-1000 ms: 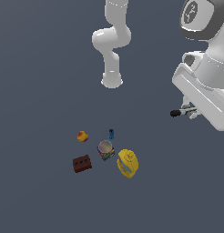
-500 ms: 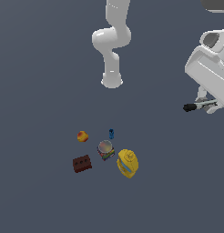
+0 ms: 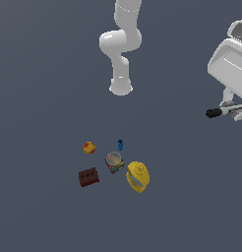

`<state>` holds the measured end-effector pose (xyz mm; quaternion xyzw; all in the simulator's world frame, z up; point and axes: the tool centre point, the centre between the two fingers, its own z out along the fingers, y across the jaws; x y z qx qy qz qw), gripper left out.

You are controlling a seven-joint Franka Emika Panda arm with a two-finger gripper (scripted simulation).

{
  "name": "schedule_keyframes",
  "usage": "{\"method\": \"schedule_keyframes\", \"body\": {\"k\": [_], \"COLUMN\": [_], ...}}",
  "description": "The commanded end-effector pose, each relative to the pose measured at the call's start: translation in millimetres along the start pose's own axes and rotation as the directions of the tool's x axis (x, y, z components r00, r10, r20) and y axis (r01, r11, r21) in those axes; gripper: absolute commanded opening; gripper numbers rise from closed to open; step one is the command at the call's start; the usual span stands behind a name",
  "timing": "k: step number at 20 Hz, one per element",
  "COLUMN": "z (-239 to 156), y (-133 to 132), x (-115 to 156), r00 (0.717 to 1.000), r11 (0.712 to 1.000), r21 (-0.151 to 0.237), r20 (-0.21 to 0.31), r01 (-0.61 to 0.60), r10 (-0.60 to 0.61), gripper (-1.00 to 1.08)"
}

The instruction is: Pick up a designated object from a clutter of objects.

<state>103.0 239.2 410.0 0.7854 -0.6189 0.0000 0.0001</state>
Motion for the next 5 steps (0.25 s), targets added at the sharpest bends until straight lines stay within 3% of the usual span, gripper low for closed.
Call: {"method": "schedule_keyframes", "body": {"k": [1, 5], "z": [-2.4, -2.9], "y": [-1.3, -1.9], "x": [-0.2, 0.0], "r00": [1.000, 1.000], "r11": [1.000, 1.000], "r21": [0.000, 0.000], "r20": [0.000, 0.000], "r01": [0.000, 0.000], "r10": [0.000, 0.000], "gripper": [-1.00, -1.00]}}
